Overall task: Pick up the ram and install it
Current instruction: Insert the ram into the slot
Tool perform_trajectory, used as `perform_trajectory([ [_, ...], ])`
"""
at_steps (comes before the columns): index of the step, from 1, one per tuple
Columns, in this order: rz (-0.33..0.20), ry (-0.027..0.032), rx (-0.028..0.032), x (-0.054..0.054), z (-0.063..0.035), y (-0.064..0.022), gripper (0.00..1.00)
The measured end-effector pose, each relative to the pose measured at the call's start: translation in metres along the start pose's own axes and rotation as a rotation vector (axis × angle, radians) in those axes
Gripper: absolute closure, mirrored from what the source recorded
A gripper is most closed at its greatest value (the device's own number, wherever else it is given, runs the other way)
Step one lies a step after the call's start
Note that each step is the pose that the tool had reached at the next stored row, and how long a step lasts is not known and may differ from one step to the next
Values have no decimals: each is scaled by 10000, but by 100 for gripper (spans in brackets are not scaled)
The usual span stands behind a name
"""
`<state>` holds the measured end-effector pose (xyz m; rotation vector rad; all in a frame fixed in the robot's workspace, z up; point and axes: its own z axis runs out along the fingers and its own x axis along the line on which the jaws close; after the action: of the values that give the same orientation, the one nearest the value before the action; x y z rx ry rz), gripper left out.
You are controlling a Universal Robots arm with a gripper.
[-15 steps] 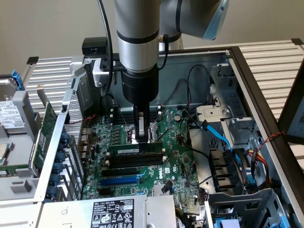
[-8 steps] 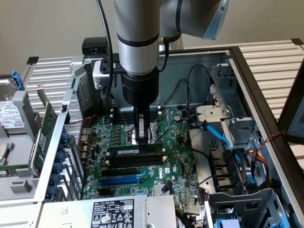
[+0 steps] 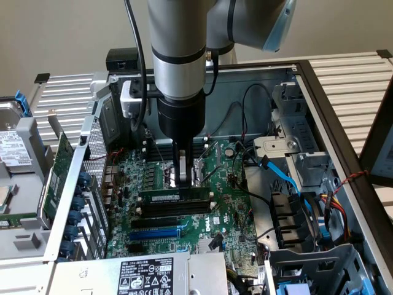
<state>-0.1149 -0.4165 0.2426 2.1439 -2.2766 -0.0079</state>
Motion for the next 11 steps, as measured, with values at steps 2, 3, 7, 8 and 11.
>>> perform_trajectory([
  [2, -1, 0, -2, 0, 5, 0, 88],
  [3, -8, -1, -2, 0, 7, 0, 88],
  [7, -67, -4, -2, 0, 15, 0, 88],
  [8, -89, -4, -2, 0, 16, 0, 88],
  [11, -178, -4, 0, 0, 19, -1, 88],
])
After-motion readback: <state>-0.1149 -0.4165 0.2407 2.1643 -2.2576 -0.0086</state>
